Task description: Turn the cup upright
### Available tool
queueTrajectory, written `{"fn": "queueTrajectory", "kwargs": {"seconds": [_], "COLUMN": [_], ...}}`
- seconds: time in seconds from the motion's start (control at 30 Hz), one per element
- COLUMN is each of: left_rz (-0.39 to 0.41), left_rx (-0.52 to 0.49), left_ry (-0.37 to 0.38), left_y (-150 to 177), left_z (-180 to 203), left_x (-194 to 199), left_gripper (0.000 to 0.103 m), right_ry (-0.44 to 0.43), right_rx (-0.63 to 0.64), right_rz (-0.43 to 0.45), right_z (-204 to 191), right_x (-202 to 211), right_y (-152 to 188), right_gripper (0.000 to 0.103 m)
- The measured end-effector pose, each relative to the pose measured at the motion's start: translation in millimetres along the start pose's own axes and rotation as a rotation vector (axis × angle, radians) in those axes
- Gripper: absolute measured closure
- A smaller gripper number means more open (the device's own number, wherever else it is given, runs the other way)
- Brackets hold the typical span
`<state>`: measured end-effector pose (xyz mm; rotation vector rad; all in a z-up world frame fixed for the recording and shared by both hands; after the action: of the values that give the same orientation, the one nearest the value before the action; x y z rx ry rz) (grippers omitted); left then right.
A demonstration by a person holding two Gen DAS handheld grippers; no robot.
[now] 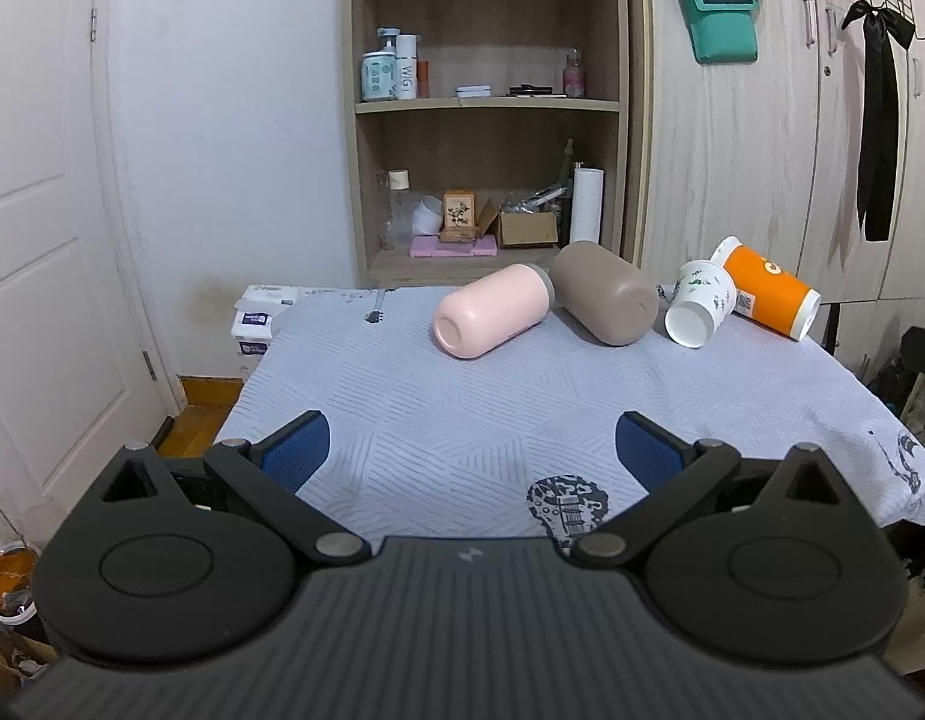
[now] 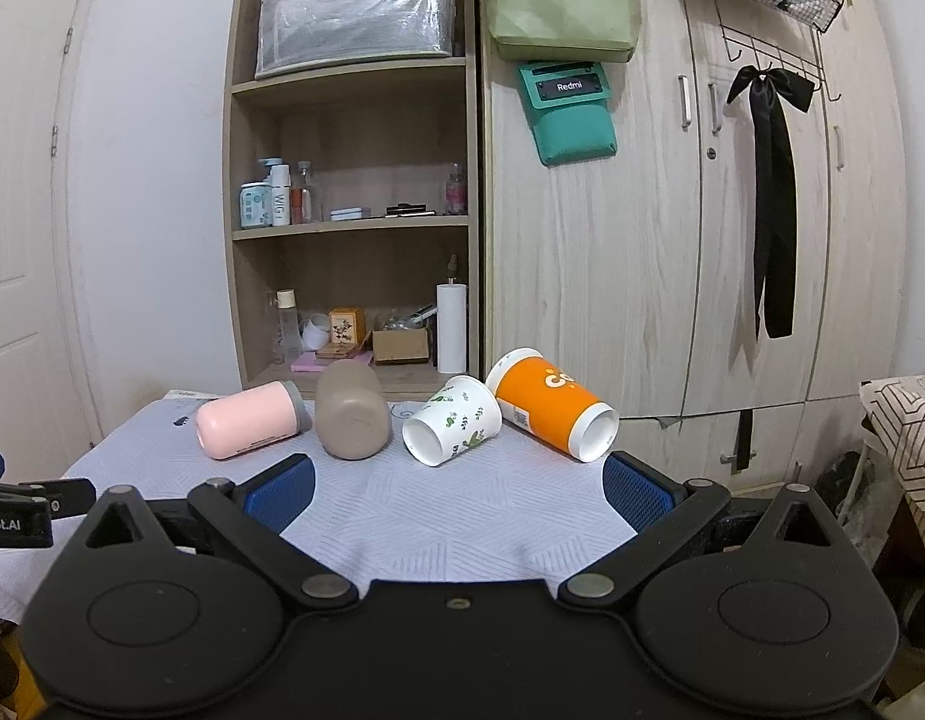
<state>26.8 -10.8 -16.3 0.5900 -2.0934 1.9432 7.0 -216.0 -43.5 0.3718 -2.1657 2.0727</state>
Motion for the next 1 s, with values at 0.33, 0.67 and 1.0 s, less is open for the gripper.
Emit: {"fn": "queueTrajectory", "kwargs": {"seconds": [0.33, 0.67, 1.0], "left_rz": [-0.054, -0.081, -0.102], "left_rx": [0.0, -0.073, -0.088], "left_ry": [0.1, 0.233, 0.356], "left_y": [-9, -46, -90], "left_z": [26, 91, 177], "left_x": [-15, -31, -78], "left_gripper": [0.0, 0.0, 0.002], "right_ry": [0.004, -0.07, -0.136], "right_rx": [-0.001, 0.059, 0.169], "right_rz": [-0.048, -0.064, -0.094], "right_z": [13, 45, 97], "right_x": [-20, -33, -77], "right_y": [5, 7, -13], "right_gripper": [0.0, 0.0, 0.0]}}
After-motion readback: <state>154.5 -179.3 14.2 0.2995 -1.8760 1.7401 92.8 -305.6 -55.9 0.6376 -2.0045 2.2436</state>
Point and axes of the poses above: each gripper's, at about its wrist camera, not at the fingertips, and x roughly against the way its jaws point, z to its right, y to its underside, the point moved 3 cm from there along -x, roughly the way its jaws point, and after that the axes turned 9 degrees about -y, right-handed, at the moved point
